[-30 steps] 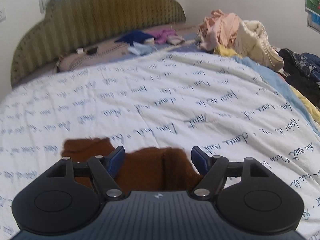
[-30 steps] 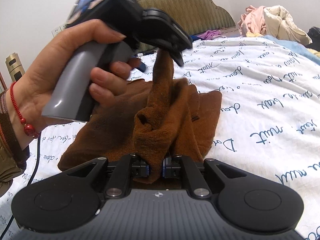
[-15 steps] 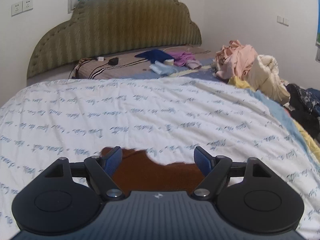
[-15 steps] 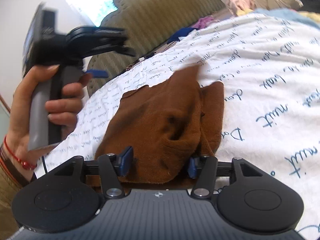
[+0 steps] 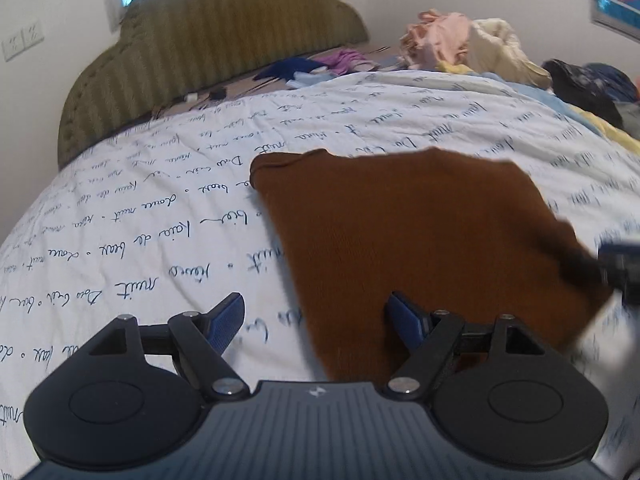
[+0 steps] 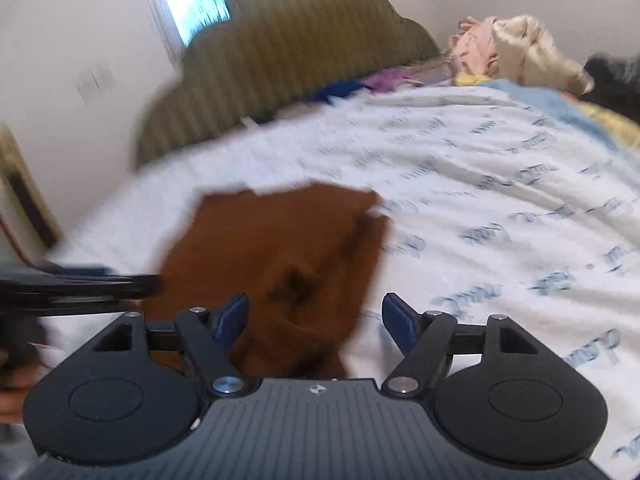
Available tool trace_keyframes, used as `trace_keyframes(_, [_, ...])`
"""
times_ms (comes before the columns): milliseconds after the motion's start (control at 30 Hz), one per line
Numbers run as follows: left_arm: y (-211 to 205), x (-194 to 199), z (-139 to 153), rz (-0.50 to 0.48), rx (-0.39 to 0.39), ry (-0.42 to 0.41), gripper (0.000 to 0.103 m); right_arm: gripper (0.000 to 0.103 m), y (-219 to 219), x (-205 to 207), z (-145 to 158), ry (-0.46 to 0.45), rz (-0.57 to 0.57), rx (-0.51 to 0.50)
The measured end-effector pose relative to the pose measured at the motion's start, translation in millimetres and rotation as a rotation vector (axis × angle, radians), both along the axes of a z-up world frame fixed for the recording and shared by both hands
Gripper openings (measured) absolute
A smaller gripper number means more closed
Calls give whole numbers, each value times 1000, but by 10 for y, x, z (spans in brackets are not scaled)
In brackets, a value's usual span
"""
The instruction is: Fold small clothes
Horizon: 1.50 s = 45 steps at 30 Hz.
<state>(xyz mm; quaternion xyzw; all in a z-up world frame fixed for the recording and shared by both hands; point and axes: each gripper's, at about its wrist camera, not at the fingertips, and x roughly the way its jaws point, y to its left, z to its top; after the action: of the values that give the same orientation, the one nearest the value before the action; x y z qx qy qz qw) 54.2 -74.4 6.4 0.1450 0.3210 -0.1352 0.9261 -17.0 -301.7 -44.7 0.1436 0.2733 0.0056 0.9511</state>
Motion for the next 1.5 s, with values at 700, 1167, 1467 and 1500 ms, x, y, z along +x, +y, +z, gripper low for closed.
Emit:
trace_keyframes(700, [497,256,-252,-43,-544,399,17,28,-271,450,-462,119,145,593])
trace_keyframes(1167, [597,-309,35,-38,-310,237,23,26,-92,56,-431,154,190,581])
trace_keyframes(1467, [343,-561,161,34,-94,-1,74,43,149,-369,255,-60,65,96])
trace_keyframes(1500, [306,-564,123,37,-80,7,74,43,233,-357,292,-73,93,51])
